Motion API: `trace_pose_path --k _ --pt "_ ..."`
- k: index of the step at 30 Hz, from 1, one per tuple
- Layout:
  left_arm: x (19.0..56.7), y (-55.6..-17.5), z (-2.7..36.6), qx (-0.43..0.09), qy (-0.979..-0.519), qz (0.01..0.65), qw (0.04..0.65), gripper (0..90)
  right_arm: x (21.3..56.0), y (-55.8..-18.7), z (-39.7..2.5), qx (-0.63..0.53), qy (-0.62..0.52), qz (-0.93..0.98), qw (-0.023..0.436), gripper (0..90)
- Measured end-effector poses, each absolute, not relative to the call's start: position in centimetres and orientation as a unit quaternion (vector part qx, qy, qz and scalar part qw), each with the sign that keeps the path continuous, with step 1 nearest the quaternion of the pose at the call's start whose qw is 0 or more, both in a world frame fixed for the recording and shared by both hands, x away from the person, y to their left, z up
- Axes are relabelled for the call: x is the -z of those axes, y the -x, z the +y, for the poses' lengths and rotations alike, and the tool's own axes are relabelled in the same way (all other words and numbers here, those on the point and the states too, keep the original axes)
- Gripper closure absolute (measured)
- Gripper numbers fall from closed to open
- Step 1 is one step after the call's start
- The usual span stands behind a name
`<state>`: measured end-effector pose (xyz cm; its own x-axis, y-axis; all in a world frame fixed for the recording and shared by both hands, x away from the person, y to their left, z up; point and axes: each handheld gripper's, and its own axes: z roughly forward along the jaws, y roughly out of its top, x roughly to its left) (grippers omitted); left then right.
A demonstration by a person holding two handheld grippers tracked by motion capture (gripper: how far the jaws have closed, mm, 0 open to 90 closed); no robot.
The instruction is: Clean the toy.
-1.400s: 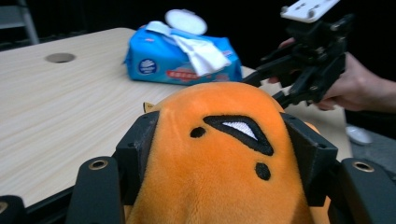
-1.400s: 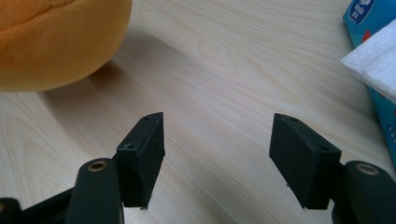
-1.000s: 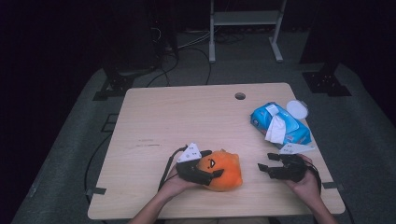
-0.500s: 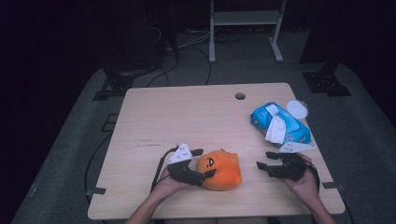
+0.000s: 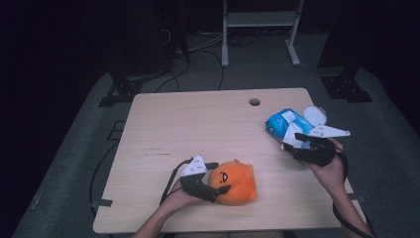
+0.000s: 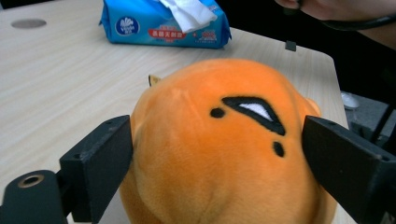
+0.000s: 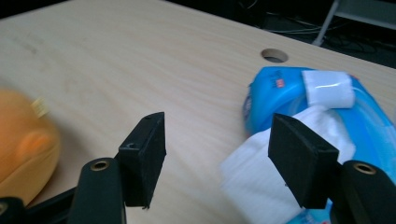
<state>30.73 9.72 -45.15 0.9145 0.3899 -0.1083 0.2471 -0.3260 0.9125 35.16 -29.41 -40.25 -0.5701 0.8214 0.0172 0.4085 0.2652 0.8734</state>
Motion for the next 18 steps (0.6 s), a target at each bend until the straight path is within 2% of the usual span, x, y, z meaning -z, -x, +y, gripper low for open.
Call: trace_pose_path --k 7,11,14,18 --pt "45.3 -30.6 9.7 -0.067 -0.811 0.199 0.546 9.7 41.7 -38.3 -30.4 -0.435 -0.446 0.742 0.247 37.4" --pt "45.3 -30.5 9.5 -0.069 -0.811 0.203 0.544 9.5 42.9 -39.5 -30.2 -0.397 -0.456 0.753 0.26 41.7" --pt "45.3 -30.4 9.4 -0.069 -0.81 0.205 0.545 9.4 43.5 -39.8 -29.9 -0.384 -0.46 0.756 0.263 49.7" --pt "45.4 -30.5 9.4 -0.069 -0.809 0.205 0.547 9.2 43.4 -39.9 -30.3 -0.382 -0.477 0.747 0.262 66.0"
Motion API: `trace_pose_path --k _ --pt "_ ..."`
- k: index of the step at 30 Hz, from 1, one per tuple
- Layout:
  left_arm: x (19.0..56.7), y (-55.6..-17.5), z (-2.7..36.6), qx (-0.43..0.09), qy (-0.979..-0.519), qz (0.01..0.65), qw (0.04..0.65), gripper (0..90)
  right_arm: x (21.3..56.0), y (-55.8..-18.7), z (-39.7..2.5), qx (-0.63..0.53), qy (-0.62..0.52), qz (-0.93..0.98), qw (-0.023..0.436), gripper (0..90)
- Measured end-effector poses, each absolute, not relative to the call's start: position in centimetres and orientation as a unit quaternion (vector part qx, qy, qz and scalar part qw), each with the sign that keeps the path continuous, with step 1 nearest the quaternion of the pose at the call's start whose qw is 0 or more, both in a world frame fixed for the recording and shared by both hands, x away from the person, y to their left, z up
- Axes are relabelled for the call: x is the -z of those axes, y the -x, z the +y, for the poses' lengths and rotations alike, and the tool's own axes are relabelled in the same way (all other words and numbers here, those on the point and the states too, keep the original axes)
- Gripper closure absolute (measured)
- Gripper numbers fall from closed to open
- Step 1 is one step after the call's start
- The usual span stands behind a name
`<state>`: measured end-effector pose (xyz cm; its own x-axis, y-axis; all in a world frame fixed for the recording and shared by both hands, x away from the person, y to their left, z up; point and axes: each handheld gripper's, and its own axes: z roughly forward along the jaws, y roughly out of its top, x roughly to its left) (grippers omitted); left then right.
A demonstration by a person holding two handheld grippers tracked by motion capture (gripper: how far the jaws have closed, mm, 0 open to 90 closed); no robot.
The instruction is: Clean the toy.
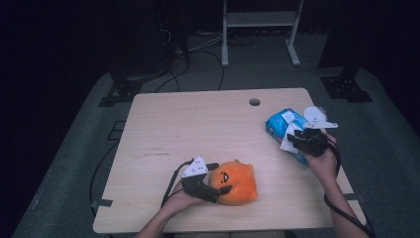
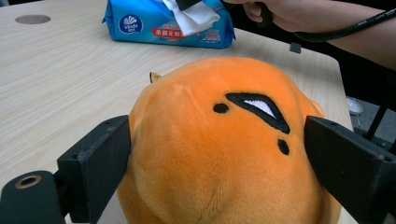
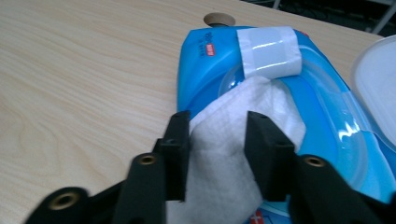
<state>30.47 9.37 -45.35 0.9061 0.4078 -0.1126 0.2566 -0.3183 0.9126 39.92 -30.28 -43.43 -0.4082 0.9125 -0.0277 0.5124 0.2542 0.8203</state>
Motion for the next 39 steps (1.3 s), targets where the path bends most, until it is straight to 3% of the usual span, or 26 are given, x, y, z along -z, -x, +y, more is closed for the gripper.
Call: trace_pose_path --k 6,10,15,26,31,39 --pt "45.5 -30.5 9.5 -0.066 -0.807 0.208 0.55 9.0 43.4 -40.1 -30.8 -0.376 -0.496 0.74 0.256 79.9" --pt "45.5 -30.5 9.5 -0.066 -0.806 0.208 0.551 9.0 43.1 -40.1 -31.2 -0.38 -0.507 0.734 0.245 84.7" --pt "45.5 -30.6 9.5 -0.066 -0.807 0.207 0.55 8.5 42.3 -39.7 -32.2 -0.418 -0.52 0.713 0.214 86.1" --pt "45.6 -30.7 9.5 -0.065 -0.811 0.204 0.545 6.8 39.2 -37.0 -32.8 -0.465 -0.489 0.712 0.194 86.3" --pt "45.7 -30.7 9.5 -0.066 -0.812 0.203 0.544 6.8 37.2 -34.1 -31.2 -0.482 -0.439 0.734 0.192 86.2" --pt "45.8 -30.8 9.4 -0.069 -0.812 0.201 0.544 6.8 35.1 -28.2 -27.7 -0.511 -0.351 0.771 0.147 86.1"
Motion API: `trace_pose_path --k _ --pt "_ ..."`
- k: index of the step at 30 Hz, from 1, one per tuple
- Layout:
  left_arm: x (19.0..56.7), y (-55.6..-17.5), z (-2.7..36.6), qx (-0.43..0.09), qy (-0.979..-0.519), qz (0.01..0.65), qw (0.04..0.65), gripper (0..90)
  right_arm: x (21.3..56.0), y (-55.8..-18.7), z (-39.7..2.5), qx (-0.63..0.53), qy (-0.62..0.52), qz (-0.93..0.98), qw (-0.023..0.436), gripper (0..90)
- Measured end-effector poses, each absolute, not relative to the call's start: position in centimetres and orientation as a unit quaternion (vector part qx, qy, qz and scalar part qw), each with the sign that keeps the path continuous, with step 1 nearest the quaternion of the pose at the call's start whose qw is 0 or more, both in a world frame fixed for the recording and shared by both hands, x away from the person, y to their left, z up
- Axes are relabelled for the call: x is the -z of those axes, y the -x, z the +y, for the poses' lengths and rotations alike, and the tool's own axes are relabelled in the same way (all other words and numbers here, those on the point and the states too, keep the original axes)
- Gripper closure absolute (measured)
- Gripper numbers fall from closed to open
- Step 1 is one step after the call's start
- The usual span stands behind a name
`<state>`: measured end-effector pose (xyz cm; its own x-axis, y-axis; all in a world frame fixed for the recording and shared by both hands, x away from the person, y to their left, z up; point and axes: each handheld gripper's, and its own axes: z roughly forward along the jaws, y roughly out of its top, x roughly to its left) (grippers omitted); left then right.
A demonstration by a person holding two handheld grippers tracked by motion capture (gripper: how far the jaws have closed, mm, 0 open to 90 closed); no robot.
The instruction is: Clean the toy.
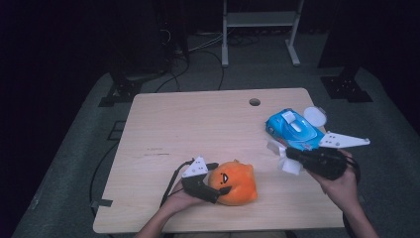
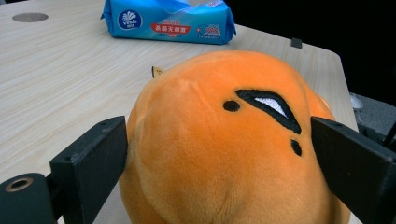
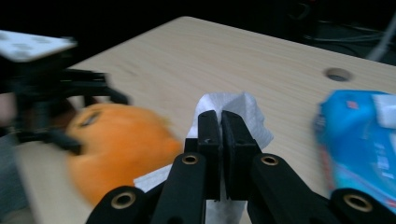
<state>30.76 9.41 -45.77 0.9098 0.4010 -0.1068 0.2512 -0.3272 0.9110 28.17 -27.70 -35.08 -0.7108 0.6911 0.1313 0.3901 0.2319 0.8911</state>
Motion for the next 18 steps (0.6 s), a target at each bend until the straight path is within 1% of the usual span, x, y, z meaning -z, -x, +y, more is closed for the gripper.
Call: trace_pose_path --k 5,9,11,13,18 --pt "45.9 -30.8 9.4 -0.065 -0.811 0.205 0.544 5.9 33.7 -24.9 -25.4 -0.512 -0.301 0.793 0.132 85.8" --pt "45.9 -30.8 9.4 -0.064 -0.811 0.205 0.545 5.9 33.3 -23.5 -23.6 -0.507 -0.27 0.811 0.112 85.8" --pt "46.0 -30.9 9.4 -0.063 -0.81 0.205 0.546 5.7 33.3 -23.2 -23.0 -0.506 -0.26 0.815 0.106 85.8" --pt "46.0 -30.9 9.4 -0.06 -0.81 0.206 0.546 5.4 33.3 -23.3 -22.3 -0.511 -0.25 0.818 0.084 85.8" --pt "46.1 -30.9 9.4 -0.061 -0.809 0.206 0.547 5.1 34.6 -25.4 -20.6 -0.504 -0.251 0.825 0.053 85.8"
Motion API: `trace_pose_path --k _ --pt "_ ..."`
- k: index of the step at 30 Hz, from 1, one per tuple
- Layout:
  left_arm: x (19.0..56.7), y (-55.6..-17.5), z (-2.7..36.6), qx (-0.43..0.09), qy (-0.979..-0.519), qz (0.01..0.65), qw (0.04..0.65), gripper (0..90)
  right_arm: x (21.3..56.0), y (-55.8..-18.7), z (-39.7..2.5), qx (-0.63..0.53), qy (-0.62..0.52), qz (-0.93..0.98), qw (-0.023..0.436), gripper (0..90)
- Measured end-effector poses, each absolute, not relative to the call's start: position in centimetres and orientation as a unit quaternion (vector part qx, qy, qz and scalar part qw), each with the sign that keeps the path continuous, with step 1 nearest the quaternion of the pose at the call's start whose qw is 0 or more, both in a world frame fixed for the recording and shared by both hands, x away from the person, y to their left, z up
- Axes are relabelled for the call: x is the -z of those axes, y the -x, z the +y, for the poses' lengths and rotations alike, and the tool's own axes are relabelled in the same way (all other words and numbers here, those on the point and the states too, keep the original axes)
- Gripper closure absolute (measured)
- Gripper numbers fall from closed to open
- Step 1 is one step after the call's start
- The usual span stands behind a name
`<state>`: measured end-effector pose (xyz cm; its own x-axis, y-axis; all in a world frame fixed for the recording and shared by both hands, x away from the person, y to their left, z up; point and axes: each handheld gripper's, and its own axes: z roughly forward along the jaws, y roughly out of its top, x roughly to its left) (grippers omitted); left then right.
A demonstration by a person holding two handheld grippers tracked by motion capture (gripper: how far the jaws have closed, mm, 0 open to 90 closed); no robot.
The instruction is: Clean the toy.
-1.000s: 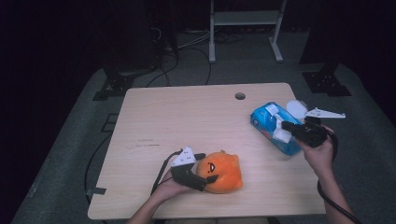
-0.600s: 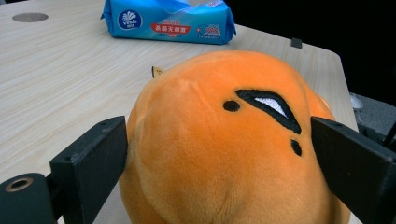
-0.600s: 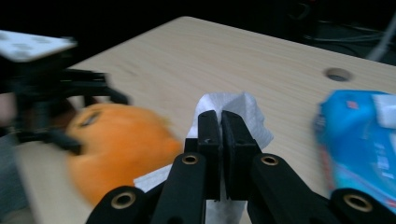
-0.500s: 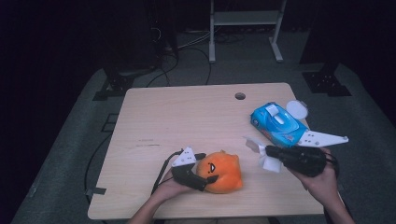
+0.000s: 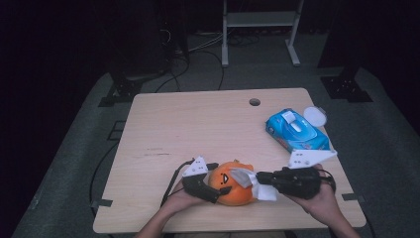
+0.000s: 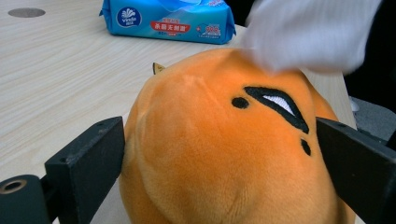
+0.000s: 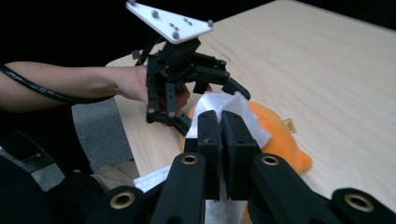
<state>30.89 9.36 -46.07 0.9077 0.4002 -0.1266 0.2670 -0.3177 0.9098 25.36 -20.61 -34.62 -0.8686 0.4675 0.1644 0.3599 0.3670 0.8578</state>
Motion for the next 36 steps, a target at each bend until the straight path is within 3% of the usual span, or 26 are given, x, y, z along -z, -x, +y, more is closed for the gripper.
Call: trace_pose_path --k 5,7,17,20,25,27,31,36 --pt "46.0 -30.8 9.3 -0.063 -0.811 0.204 0.544 5.1 37.1 -27.9 -18.2 -0.479 -0.259 0.838 0.047 85.5" --pt "46.0 -30.8 9.3 -0.064 -0.813 0.202 0.543 5.1 37.9 -28.4 -17.1 -0.462 -0.253 0.847 0.069 84.4" --pt "45.8 -30.3 9.0 -0.082 -0.822 0.175 0.536 5.3 38.8 -29.9 -14.2 -0.441 -0.224 0.866 0.068 63.9" --pt "45.8 -30.3 9.0 -0.082 -0.822 0.175 0.536 5.3 39.0 -30.1 -14.1 -0.433 -0.225 0.869 0.081 64.3" --pt "45.8 -30.2 8.8 -0.084 -0.825 0.169 0.533 5.3 40.0 -30.7 -14.7 -0.44 -0.239 0.864 0.059 65.2" --pt "45.9 -30.2 8.7 -0.085 -0.826 0.168 0.531 5.2 40.4 -30.6 -14.5 -0.441 -0.243 0.862 0.061 68.3" --pt "45.8 -30.2 8.7 -0.085 -0.827 0.163 0.53 5.2 40.1 -30.2 -14.7 -0.436 -0.244 0.864 0.072 84.6" --pt "46.0 -30.4 9.0 -0.076 -0.823 0.171 0.536 5.2 38.5 -29.7 -16.8 -0.453 -0.247 0.855 0.049 85.4"
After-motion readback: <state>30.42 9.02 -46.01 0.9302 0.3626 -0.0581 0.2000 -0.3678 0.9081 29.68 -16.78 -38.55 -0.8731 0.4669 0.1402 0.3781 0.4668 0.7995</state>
